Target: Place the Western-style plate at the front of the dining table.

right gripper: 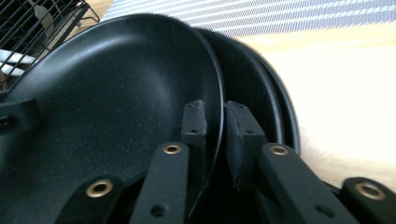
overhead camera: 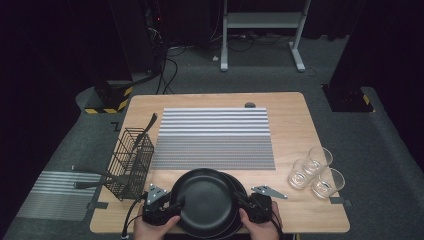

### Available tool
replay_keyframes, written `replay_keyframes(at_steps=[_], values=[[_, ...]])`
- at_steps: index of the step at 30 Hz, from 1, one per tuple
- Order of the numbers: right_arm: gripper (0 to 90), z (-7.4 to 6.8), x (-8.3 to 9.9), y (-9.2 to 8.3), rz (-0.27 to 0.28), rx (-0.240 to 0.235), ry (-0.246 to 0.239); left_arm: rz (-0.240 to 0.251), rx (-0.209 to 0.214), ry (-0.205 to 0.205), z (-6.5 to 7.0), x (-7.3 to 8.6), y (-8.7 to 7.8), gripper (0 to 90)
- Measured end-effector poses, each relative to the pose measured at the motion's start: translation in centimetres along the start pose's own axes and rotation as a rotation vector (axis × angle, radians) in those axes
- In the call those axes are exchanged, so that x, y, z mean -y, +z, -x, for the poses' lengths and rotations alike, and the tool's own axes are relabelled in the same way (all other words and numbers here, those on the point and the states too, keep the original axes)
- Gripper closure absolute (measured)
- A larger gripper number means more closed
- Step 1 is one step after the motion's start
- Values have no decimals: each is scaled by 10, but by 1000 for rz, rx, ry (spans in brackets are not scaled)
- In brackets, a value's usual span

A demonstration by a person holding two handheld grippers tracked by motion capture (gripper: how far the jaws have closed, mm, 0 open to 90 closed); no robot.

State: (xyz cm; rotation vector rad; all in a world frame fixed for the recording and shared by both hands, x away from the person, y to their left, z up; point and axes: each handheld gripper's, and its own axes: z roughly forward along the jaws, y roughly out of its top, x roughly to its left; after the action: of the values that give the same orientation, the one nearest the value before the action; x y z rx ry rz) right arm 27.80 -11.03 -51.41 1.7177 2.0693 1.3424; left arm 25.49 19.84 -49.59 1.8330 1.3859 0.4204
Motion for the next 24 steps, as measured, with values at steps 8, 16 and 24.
replay_keyframes(at_steps=[8,16,24], values=[[769,5,3,3,-4,-40,66,-5,18,18,-3,1,-2,587],[766,9,1,6,-18,-84,91,-9,91,-33,-12,3,0,595],[783,12,1,9,-26,-118,160,-16,114,-71,-13,3,2,587]])
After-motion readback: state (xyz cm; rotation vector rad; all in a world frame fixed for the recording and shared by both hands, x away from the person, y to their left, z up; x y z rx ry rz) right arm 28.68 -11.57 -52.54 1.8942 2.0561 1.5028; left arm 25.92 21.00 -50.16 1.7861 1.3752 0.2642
